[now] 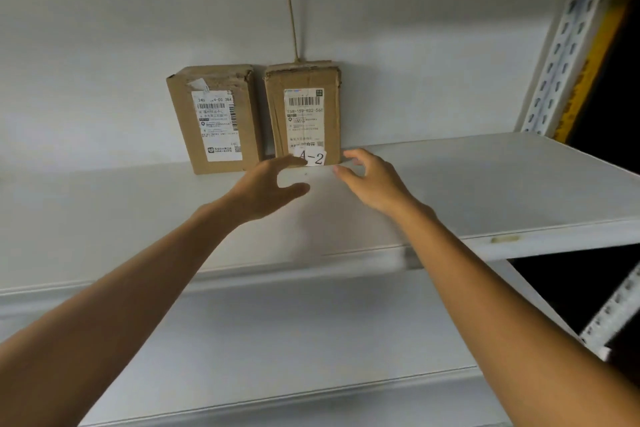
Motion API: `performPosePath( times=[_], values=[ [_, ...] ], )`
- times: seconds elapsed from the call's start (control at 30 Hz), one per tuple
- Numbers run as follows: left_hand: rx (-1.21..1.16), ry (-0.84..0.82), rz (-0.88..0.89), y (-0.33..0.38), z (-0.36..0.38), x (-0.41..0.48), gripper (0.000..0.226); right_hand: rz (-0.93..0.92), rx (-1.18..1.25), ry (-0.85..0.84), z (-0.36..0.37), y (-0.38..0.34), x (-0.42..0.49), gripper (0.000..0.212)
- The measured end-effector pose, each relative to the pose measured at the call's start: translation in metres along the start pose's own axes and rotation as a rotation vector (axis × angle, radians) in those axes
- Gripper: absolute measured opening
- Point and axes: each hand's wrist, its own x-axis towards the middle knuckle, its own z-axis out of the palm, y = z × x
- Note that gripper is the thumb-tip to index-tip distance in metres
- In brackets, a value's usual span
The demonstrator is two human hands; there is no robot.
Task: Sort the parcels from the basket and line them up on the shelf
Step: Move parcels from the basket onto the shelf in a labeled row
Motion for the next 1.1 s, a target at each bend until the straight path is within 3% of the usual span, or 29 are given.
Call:
performPosePath(
  times=[0.3,0.53,0.77,1.1],
  values=[
    [-0.065,-0.178,0.17,0.057,0.007,-0.004,0.045,0.179,-0.118,0.206,-0.055,-0.001,-0.101,0.052],
    [-0.165,-0.376,0.402,0.136,0.062,-0.05,0.049,0.449,-0.156,0.396,-0.077,0.006,-0.229,0.062],
    [-0.187,-0.66,0.645,0.234,0.14,-0.146,0.052,0.803,-0.197,0.501,-0.104,0.031,-0.411,0.063],
    [-0.118,-0.986,0.854,0.337,0.25,-0.331,0.054,1.094,-0.077,0.558,-0.082,0.071,-0.644,0.067]
  ],
)
